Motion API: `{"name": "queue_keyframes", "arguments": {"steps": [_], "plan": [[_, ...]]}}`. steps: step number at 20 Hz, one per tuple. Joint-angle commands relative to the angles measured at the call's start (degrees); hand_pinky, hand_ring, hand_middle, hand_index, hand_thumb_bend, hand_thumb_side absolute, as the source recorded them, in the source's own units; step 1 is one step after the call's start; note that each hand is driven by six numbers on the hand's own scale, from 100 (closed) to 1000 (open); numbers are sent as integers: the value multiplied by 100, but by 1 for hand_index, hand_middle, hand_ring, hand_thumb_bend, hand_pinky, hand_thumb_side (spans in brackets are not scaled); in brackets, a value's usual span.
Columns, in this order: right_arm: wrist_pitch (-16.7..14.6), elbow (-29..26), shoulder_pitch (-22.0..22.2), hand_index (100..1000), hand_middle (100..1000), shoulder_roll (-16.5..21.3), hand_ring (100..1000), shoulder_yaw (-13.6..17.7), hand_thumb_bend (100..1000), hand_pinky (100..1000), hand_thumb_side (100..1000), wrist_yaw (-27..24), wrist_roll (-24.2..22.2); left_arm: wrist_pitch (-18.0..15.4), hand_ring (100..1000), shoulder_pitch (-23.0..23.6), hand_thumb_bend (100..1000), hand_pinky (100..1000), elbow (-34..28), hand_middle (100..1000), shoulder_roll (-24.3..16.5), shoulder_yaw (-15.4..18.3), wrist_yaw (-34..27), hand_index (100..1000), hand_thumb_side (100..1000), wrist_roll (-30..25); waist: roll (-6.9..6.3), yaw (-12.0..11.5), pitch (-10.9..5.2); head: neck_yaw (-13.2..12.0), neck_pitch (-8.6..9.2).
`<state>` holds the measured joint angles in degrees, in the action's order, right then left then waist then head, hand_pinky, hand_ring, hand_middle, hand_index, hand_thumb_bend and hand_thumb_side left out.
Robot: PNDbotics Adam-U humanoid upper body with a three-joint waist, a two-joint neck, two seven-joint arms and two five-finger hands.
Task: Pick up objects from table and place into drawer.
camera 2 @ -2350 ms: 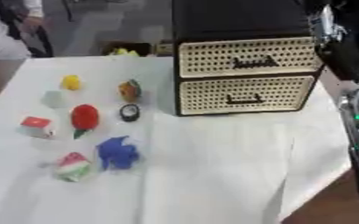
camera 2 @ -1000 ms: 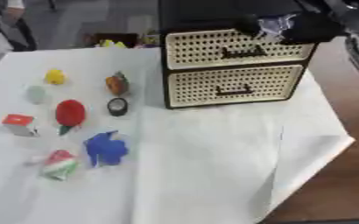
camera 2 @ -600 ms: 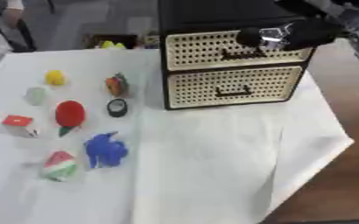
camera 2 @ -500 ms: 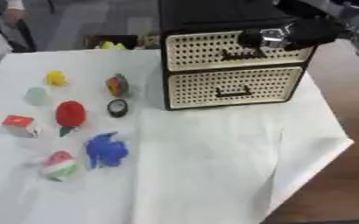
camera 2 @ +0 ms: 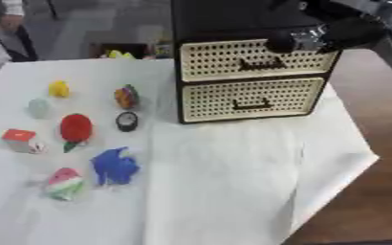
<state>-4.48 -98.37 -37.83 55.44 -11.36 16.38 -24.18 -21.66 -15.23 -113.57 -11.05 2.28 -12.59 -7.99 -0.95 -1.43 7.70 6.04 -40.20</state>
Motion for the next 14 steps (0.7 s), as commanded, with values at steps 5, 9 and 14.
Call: {"name": "queue_keyframes", "arguments": {"steps": [5, 9, 14], "plan": [[106, -493, 336, 819, 100, 449, 100, 212, 773, 100, 1000, -349, -14, 2, 610, -70, 100, 554, -102, 617, -137, 21, -25, 802, 865, 14, 8, 36, -74, -47, -1], [238, -629, 565, 848, 100, 556, 100, 168, 766, 100, 1000, -677, -235, -10, 610, -75, 100, 553, -102, 616, -146, 16, -25, 803, 863, 9, 2, 39, -67, -49, 4], [439, -662, 685, 856, 100, 627, 100, 130, 751, 100, 1000, -1163, -546, -6, 610, -80, 100, 553, -102, 616, -148, 16, -30, 802, 863, 15, 10, 34, -70, -50, 28]]}}
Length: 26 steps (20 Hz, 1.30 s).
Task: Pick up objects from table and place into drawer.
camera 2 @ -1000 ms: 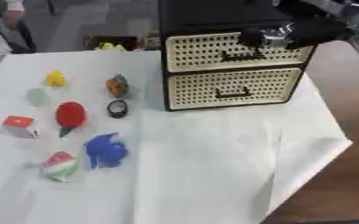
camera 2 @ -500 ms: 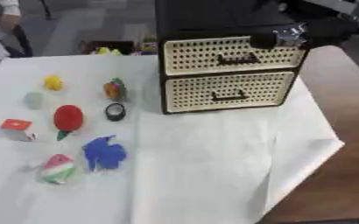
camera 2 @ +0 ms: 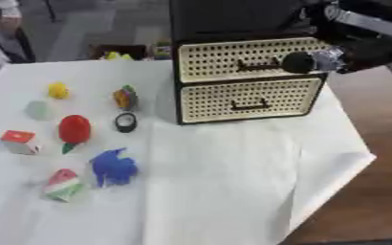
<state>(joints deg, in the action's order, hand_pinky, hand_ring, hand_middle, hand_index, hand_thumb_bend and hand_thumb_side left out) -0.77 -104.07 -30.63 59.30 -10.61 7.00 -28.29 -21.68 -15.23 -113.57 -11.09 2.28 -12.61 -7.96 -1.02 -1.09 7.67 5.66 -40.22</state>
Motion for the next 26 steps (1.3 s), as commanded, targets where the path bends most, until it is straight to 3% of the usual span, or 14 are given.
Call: {"name": "queue_keyframes", "arguments": {"steps": [1, 12, 22, 26], "plan": [[95, -105, -24, 858, 100, 245, 100, 46, 753, 100, 1000, -283, -190, -4, 610, -82, 100, 553, -102, 616, -145, 15, -29, 802, 864, 13, 17, 0, -67, -10, 36], [231, -1, -115, 855, 100, 109, 100, -168, 784, 100, 1000, -224, -456, 12, 609, -76, 100, 552, -102, 615, -103, -7, -24, 802, 868, -28, -4, -67, -30, 71, 106], [69, 178, -360, 837, 100, -62, 100, -364, 839, 100, 1000, 286, -313, 22, 609, -77, 100, 550, -102, 614, -56, -26, -1, 801, 871, -85, -30, -137, 44, 124, 167], [46, 376, -532, 831, 100, -93, 100, -473, 833, 100, 1000, 325, -510, 14, 610, -76, 100, 550, -102, 614, -65, -30, -3, 801, 870, -90, -29, -165, 44, 133, 151]]}}
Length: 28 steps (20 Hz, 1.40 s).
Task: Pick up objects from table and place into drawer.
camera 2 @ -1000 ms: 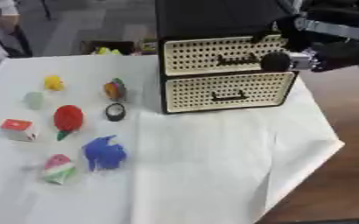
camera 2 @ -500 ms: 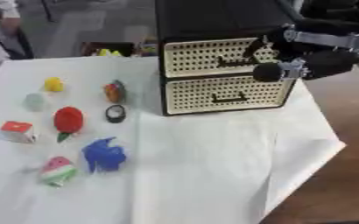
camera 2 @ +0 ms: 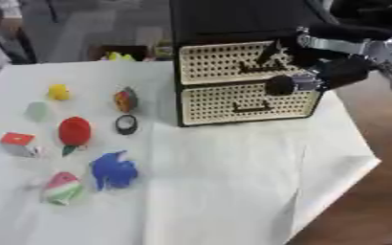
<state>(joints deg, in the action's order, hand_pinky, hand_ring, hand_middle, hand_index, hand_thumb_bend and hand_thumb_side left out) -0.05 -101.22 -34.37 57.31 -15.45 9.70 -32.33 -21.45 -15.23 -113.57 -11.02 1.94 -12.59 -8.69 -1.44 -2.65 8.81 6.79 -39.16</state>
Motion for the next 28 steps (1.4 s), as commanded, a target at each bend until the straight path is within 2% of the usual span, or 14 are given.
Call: {"name": "queue_keyframes", "arguments": {"steps": [1, 7, 12, 19, 28], "plan": [[-28, 154, -219, 830, 100, 100, 100, -14, 841, 100, 1000, 24, -197, -9, 610, -73, 100, 550, -102, 614, -75, 3, -5, 801, 870, -19, 16, -14, -72, 19, 38], [-2, 650, -704, 834, 100, 35, 100, -129, 833, 100, 999, -236, -873, 6, 610, -58, 100, 549, -102, 614, -83, -6, -7, 801, 871, -31, 40, -21, -92, 33, 28], [-51, 1096, -1082, 834, 100, -114, 100, -225, 824, 100, 970, -249, -1350, 22, 611, -50, 100, 549, -102, 614, -83, -13, -6, 800, 872, -42, 54, -30, -98, 45, 19], [-191, 1570, -1343, 833, 100, -282, 100, -250, 841, 100, 924, -90, -1607, 27, 611, -51, 100, 549, -102, 614, -73, -11, 2, 800, 872, -49, 57, -53, -72, 59, 30], [-288, 1732, -1379, 845, 100, -332, 100, -347, 862, 100, 886, 210, -1717, 21, 612, -57, 100, 548, -102, 614, -55, -16, 14, 799, 873, -63, 42, -74, -34, 93, 62]]}}
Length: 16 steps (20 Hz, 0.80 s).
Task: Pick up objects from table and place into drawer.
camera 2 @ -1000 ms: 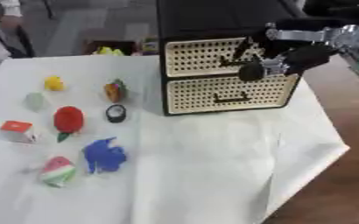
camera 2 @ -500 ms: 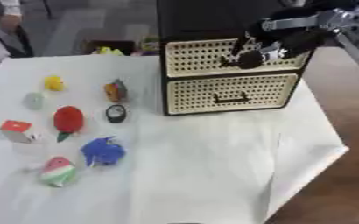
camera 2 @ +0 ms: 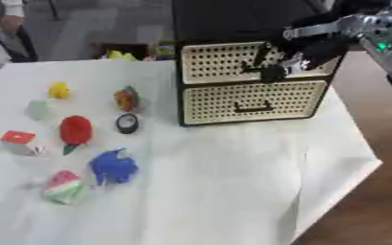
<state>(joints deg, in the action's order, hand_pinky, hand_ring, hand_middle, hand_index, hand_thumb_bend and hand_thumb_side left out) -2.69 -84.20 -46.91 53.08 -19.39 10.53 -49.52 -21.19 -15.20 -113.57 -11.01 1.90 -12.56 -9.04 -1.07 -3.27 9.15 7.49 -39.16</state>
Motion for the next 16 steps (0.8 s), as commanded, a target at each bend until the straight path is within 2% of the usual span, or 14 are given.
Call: {"name": "queue_keyframes", "arguments": {"steps": [1, 11, 16], "plan": [[-30, 43, -122, 849, 100, 88, 100, 42, 864, 100, 884, 172, 16, -9, 612, -60, 100, 548, -102, 614, -55, -12, 10, 799, 873, -28, 1, -14, -65, 28, 65], [-54, -11, -97, 860, 100, 67, 100, 118, 881, 100, 903, 508, 310, 8, 612, -55, 100, 548, -102, 613, -26, -12, 27, 798, 877, -44, -8, -17, -34, 54, 103], [-56, 8, -85, 859, 100, 73, 100, 102, 885, 100, 880, 576, 332, 11, 612, -62, 100, 548, -102, 613, -20, -15, 32, 797, 878, -54, -6, -8, -13, 57, 124]]}}
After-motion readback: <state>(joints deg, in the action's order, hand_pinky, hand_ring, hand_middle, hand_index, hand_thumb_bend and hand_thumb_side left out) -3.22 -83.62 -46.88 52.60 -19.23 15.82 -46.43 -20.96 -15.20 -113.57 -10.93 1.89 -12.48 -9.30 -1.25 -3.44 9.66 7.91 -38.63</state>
